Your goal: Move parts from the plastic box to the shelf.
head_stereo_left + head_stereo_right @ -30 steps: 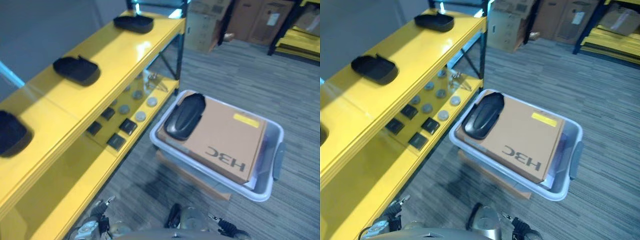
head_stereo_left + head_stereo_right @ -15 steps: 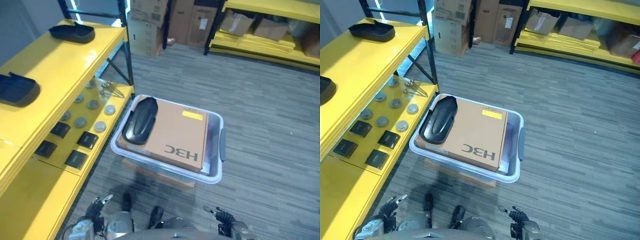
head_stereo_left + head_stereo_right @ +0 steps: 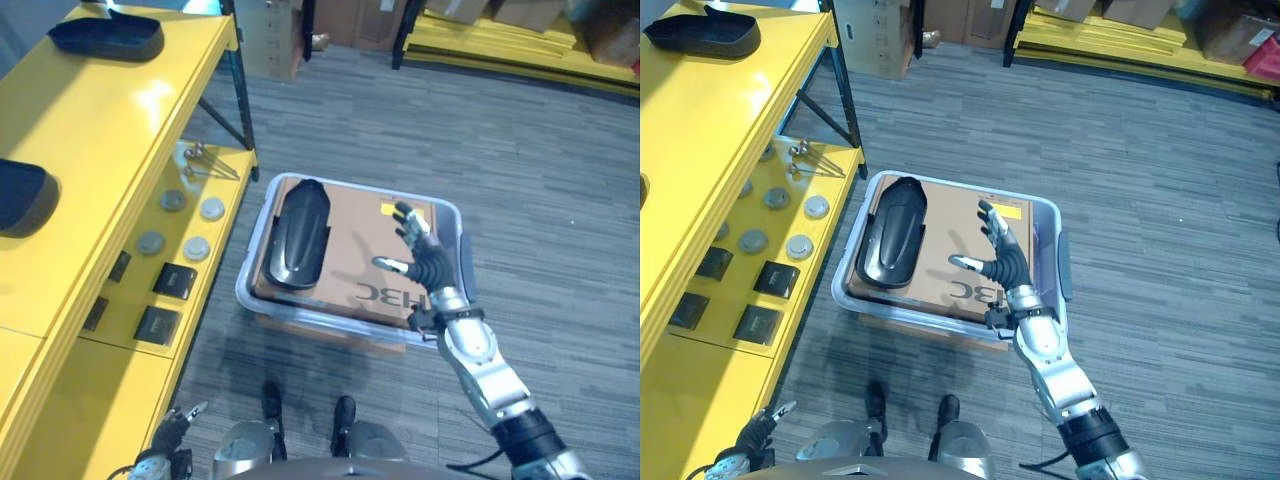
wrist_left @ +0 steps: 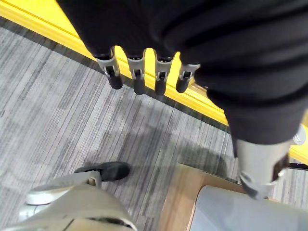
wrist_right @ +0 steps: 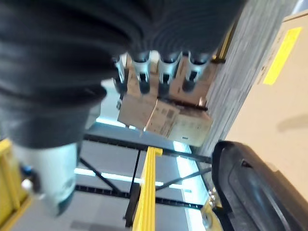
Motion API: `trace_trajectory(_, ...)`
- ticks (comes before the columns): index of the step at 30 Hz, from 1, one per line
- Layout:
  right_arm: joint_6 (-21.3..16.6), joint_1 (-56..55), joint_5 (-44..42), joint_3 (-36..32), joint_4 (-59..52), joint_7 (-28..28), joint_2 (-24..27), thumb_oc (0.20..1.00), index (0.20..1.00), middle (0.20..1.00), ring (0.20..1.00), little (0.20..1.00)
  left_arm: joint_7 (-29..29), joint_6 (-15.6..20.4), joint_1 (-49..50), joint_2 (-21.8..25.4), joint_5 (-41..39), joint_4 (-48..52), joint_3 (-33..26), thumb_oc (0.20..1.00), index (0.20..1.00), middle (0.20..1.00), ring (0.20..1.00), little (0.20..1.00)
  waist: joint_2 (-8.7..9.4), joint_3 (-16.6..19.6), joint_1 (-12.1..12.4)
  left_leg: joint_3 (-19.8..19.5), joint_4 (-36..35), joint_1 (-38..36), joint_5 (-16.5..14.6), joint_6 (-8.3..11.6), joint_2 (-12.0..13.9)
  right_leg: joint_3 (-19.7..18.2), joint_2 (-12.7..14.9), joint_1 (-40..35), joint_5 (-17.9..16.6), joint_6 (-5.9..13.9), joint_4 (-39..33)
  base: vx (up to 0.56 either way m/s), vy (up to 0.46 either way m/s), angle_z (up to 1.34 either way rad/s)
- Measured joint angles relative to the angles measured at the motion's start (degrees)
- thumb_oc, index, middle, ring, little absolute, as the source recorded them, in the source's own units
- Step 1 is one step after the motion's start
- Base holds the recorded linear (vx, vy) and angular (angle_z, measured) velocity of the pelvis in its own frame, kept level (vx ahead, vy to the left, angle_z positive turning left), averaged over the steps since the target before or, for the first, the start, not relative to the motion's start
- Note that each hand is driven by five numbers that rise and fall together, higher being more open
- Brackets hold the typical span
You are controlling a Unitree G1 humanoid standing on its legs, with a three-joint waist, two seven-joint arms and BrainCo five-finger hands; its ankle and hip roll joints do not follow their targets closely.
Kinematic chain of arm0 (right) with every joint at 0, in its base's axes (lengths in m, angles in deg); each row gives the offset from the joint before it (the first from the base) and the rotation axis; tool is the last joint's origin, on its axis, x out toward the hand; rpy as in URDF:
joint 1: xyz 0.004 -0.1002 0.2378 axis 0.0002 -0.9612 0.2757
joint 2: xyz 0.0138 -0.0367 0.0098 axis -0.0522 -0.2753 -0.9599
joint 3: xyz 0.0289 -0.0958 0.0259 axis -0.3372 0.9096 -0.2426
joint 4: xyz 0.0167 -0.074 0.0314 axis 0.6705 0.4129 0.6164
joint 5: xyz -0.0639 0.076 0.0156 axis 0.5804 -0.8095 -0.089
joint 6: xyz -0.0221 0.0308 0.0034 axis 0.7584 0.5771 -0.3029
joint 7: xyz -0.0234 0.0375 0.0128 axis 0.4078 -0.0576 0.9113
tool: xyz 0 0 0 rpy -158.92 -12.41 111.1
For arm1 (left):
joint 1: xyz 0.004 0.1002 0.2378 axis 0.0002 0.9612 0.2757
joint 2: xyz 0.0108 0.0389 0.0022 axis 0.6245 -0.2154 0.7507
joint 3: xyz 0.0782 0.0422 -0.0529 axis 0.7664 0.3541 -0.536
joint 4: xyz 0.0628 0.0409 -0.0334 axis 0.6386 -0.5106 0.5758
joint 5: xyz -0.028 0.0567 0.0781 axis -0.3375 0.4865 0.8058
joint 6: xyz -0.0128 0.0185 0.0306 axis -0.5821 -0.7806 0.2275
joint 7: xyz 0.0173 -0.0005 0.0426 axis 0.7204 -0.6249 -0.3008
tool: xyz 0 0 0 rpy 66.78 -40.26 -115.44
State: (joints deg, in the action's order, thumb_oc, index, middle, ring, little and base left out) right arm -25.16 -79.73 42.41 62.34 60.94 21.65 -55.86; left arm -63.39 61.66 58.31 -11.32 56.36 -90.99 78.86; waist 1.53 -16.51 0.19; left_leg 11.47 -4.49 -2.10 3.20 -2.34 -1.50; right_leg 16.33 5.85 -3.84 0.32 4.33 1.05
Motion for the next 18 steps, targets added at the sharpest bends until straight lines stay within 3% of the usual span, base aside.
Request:
trace_trajectory(5,7.2,20.7,-0.7,2.2,25.1,10.7,0.4,1.000,1.000,1.000,1.000,1.000,1.3,0.7,-2.5,0.2,-0.1,-0.5,3.3,1.000,1.000,1.000,1.000,1.000,0.28,-0.6,5.3,-1.3,1.0,4.0,0.8,0.37,0.1,1.1,-0.2,1.9,-1.6,-0.05,-1.6,-0.04,-0.021,0.18)
trace_trajectory(7,9.5,26.4,-0.7,2.3,31.7,14.0,-0.4,1.000,1.000,1.000,1.000,1.000,1.8,0.8,-4.5,0.3,-0.1,-0.7,4.6,1.000,1.000,1.000,1.000,1.000,-0.61,-2.1,7.2,-3.1,1.5,6.8,2.4,-0.85,-0.1,3.3,-0.3,3.7,-2.0,-0.29,-1.5,-0.10,0.011,0.48)
trace_trajectory(12,10.0,37.7,-0.9,3.3,42.9,15.9,-0.4,1.000,1.000,1.000,1.000,1.000,2.0,1.0,-9.4,1.3,-1.0,-0.6,7.8,1.000,1.000,1.000,1.000,1.000,-2.15,-7.4,9.9,-5.5,1.7,10.5,4.0,-0.96,-0.2,5.4,-0.4,6.3,-2.7,-0.53,-1.6,-0.11,0.025,0.26)
trace_trajectory(16,10.3,40.7,-2.4,3.3,45.0,16.1,0.1,1.000,1.000,1.000,1.000,1.000,2.6,1.9,-11.8,1.3,-1.4,0.3,8.5,1.000,1.000,1.000,1.000,1.000,-2.57,-10.4,11.2,-6.4,1.6,12.4,4.8,-1.12,-0.4,6.2,-0.4,7.9,-3.0,-0.63,-1.6,-0.11,0.029,0.12)
trace_trajectory(18,12.3,42.3,-3.0,3.4,46.9,16.1,0.2,1.000,1.000,1.000,1.000,1.000,2.5,1.9,-14.4,1.3,-2.2,0.7,9.5,1.000,1.000,1.000,1.000,1.000,-2.76,-12.5,11.5,-6.9,1.5,13.4,5.3,-1.09,-0.5,6.7,-0.3,8.6,-3.3,-0.64,-1.7,-0.09,0.039,0.13)
